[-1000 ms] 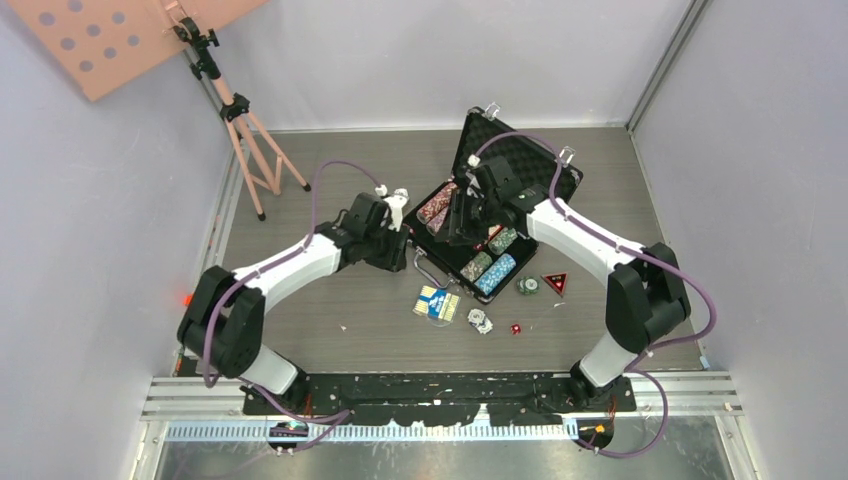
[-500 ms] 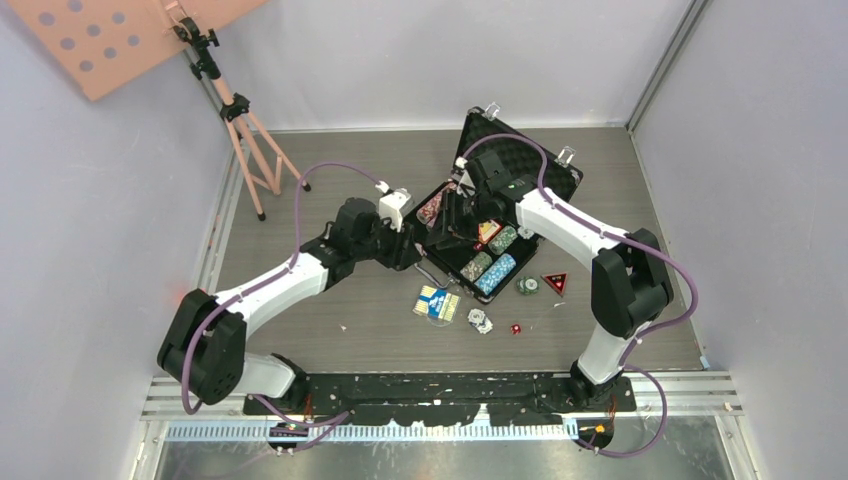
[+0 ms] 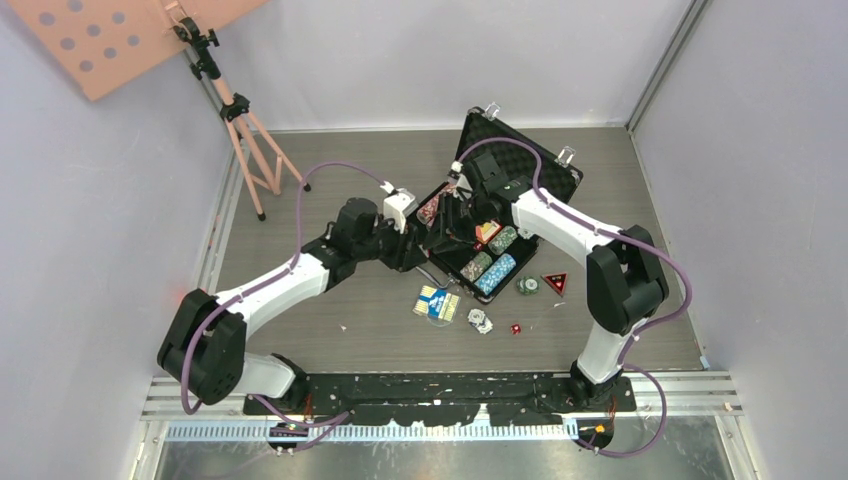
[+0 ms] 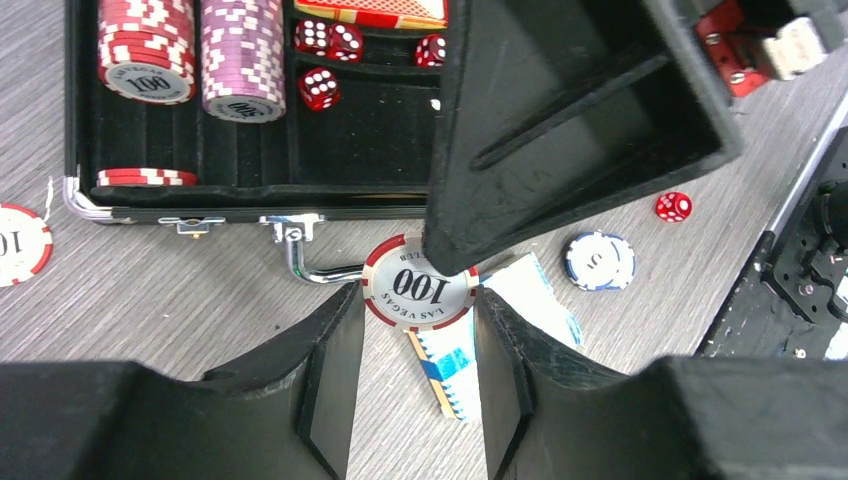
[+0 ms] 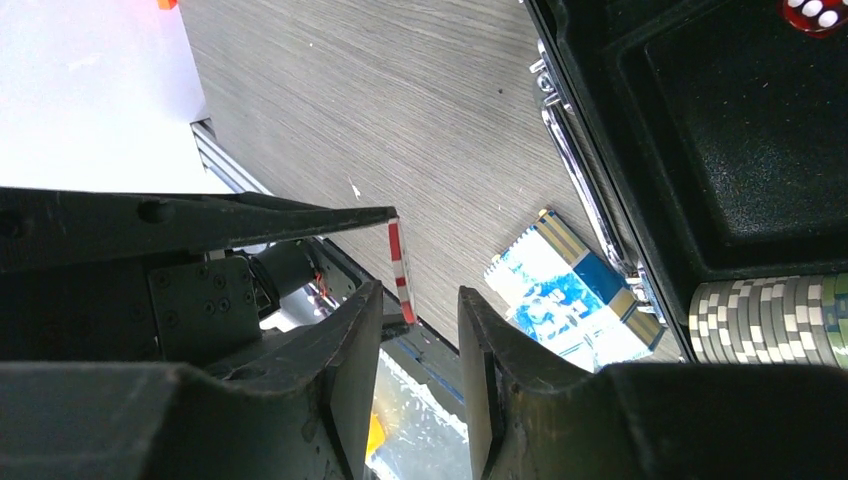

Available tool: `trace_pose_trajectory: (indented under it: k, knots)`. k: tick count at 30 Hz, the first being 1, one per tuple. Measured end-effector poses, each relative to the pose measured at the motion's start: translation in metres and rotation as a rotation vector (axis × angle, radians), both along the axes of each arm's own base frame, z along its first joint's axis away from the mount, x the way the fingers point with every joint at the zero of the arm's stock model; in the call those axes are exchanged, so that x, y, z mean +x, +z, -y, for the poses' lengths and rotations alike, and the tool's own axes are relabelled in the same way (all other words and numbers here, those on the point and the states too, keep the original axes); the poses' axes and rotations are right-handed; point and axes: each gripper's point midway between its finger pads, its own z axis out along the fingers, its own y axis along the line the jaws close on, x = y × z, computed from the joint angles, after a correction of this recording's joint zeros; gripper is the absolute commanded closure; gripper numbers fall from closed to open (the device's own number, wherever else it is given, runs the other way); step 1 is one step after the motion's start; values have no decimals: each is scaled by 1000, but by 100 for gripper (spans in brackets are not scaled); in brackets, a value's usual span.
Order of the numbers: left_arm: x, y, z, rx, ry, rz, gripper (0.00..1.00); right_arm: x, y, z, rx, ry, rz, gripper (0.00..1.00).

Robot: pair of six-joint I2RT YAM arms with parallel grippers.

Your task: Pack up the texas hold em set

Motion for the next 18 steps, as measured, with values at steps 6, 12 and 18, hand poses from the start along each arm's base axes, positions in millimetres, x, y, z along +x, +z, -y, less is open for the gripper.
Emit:
trace_pose_trajectory:
  k: [6,12,18]
  knots:
    - [-5,1,5,-4,-34,4,70,1,-6,-1,-5,2,-12,72]
    - [-7,1,6,-2,-45,8,50,-1,-6,-3,9,14,-18,93]
    - [-5,1,5,0,-29,4,18,3,-8,0,-20,32,10,100]
